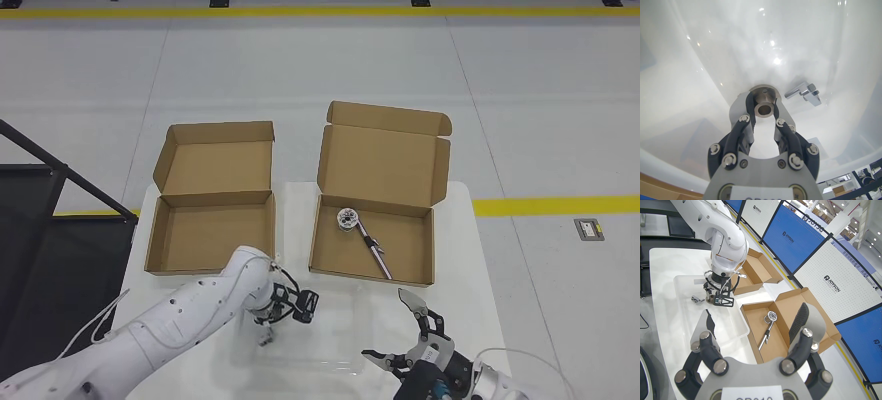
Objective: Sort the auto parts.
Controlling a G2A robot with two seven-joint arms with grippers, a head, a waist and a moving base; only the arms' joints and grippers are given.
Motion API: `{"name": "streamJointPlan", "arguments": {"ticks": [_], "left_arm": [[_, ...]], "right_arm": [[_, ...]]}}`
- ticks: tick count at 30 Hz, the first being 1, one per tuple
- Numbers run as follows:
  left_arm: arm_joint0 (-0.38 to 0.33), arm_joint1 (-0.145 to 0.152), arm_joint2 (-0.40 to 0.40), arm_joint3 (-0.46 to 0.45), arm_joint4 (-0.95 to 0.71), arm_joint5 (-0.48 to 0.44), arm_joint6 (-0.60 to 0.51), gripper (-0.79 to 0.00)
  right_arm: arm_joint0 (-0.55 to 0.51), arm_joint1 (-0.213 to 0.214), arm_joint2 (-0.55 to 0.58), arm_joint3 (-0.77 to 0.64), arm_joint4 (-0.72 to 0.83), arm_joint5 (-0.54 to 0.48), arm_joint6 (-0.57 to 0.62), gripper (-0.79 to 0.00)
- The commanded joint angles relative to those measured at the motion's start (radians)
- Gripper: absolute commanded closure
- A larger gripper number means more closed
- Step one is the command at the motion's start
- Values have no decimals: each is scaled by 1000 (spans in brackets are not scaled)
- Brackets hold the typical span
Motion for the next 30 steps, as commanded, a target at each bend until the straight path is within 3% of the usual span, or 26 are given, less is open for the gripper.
{"name": "streamJointPlan", "arguments": {"ticks": [1,5,9,17,22,30], "left_arm": [[-8,11,-2,-14,-19,0,19,0],[-27,49,-8,-66,-57,0,53,0],[-42,109,-35,-136,-93,0,87,0],[3,277,-197,-259,-149,0,275,0],[94,388,-319,-310,-137,0,532,0],[253,533,-485,-323,28,0,1099,0]], "right_arm": [[0,0,0,0,0,0,0,-785],[0,0,0,0,0,0,0,-785],[0,0,0,0,0,0,0,-785],[0,0,0,0,0,0,0,-785],[0,0,0,0,0,0,0,-785],[0,0,0,0,0,0,0,-785]]}}
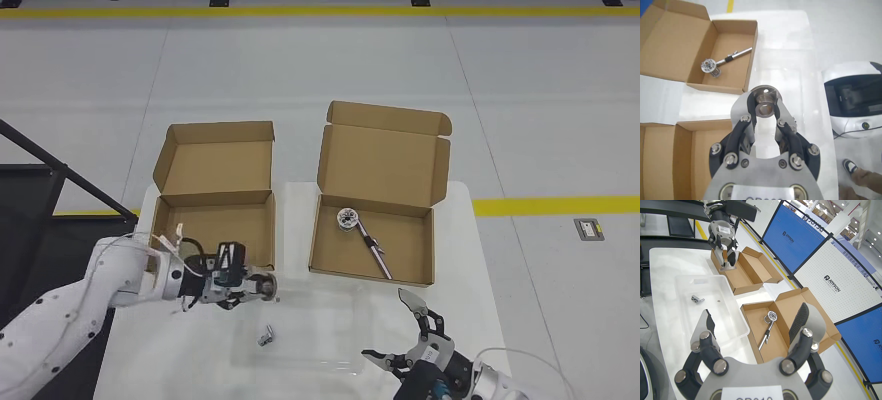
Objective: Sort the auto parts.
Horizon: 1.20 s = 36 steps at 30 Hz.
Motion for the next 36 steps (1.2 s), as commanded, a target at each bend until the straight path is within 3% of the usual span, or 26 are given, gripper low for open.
{"name": "streamJointPlan", "arguments": {"ticks": [1,2,18,28,36], "left_arm": [[43,30,-37,12,56,0,190,0],[56,38,-49,13,76,0,237,0],[64,37,-55,19,62,29,224,0],[27,42,-119,130,0,0,-13,0],[-104,15,-21,234,5,0,-235,0]], "right_arm": [[0,0,0,0,0,0,0,-785],[0,0,0,0,0,0,0,-785],[0,0,0,0,0,0,0,-785],[0,0,0,0,0,0,0,-785],[0,0,0,0,0,0,0,-785]]}}
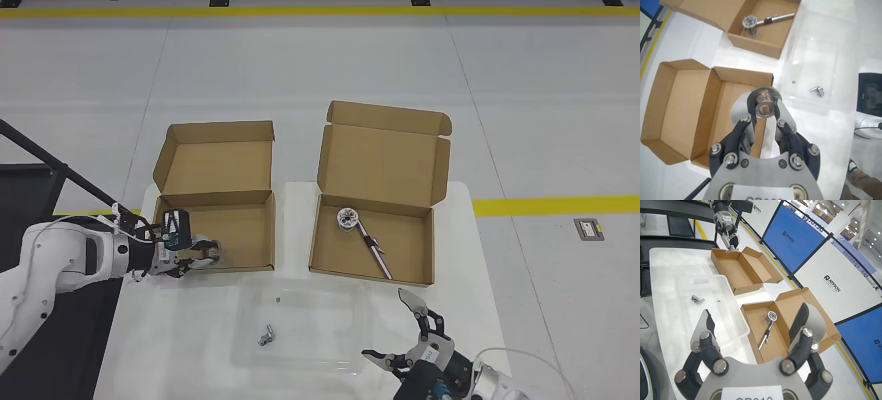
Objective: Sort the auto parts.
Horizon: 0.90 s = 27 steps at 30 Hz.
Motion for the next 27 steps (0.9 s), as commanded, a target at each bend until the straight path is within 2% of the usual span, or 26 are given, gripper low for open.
{"name": "streamJointPlan", "arguments": {"ticks": [1,6,10,12,17,22,27], "left_arm": [[-42,-13,40,25,7,0,-59,0],[-140,-65,154,89,64,0,-218,0],[-202,-122,226,163,83,0,-294,0],[-225,-154,250,198,122,30,-331,0],[-255,-230,293,302,156,114,-325,0],[-273,-298,324,413,182,164,-248,0],[-283,-364,355,522,200,174,-191,0]], "right_arm": [[0,0,0,0,0,0,0,-785],[0,0,0,0,0,0,0,-785],[0,0,0,0,0,0,0,-785],[0,0,0,0,0,0,0,-785],[0,0,0,0,0,0,0,-785],[0,0,0,0,0,0,0,-785],[0,0,0,0,0,0,0,-785]]}}
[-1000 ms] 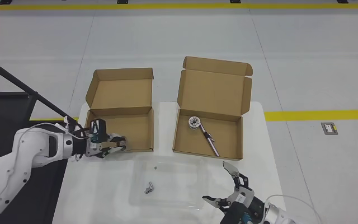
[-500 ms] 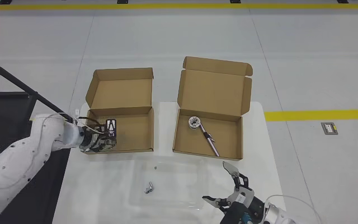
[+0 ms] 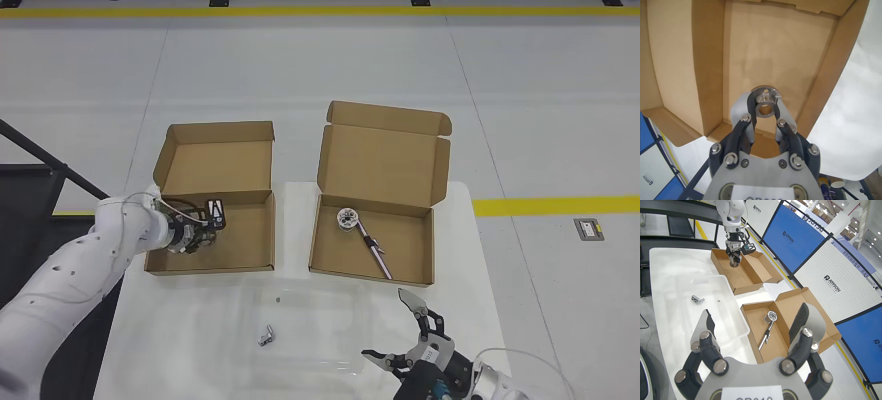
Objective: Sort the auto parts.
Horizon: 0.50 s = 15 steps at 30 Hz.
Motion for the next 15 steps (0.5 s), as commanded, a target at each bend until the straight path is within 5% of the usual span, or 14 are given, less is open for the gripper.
{"name": "streamJointPlan", "arguments": {"ticks": [1,12,15], "left_arm": [[-3,-27,13,42,8,0,10,0],[-23,-147,49,238,56,10,93,0],[-30,-169,50,279,66,2,113,-212]], "right_arm": [[0,0,0,0,0,0,0,-785],[0,0,0,0,0,0,0,-785],[0,0,0,0,0,0,0,-785]]}}
